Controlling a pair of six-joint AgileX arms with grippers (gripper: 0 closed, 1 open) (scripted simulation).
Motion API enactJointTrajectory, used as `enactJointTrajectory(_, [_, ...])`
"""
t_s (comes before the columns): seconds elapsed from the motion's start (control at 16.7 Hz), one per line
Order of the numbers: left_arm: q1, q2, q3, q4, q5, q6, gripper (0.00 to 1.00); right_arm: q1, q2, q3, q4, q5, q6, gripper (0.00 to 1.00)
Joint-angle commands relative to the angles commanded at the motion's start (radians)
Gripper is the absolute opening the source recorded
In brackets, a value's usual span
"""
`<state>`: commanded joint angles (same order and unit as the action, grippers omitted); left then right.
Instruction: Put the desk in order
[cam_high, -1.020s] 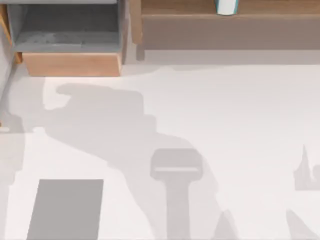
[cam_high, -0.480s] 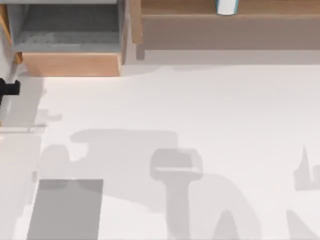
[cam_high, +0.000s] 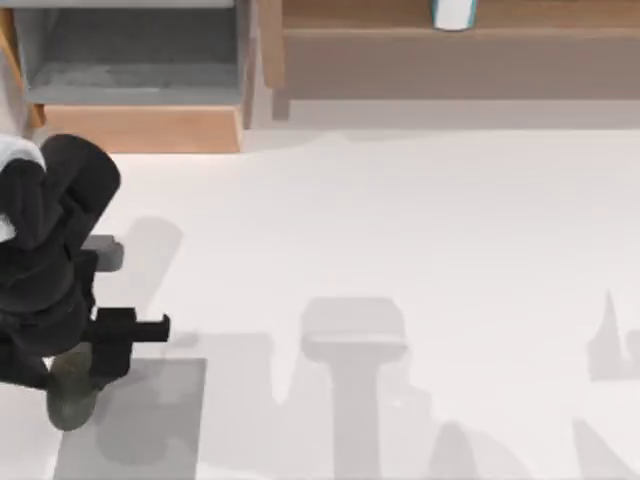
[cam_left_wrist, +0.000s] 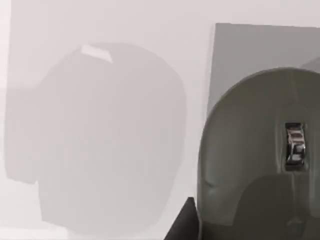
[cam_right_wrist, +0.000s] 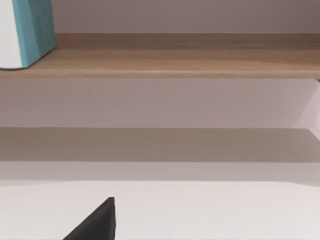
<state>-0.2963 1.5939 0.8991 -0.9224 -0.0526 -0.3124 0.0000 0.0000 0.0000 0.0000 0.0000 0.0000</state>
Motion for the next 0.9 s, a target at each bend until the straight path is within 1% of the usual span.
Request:
enactJointTrajectory(0.24, [-0.141,-0.093,-0.116,0.121,0.000,-0.105,0.00,0.000,0.000,0.000,0.000,0.000,0.000,1.00])
enactJointTrajectory(0.36, [-0.176,-0.122,-0.150,0.159,0.002,-0.125,0.00,0.000,0.000,0.000,0.000,0.000,0.000,1.00])
enactJointTrajectory(0.78, [-0.180,-0.126,-0.156,0.164,0.002,-0.126,0.00,0.000,0.000,0.000,0.000,0.000,0.000,1.00])
enactJointTrajectory(0.9, [-0.177,-0.133,-0.144,0.187,-0.011,-0.125,0.00,0.000,0.000,0.000,0.000,0.000,0.000,1.00])
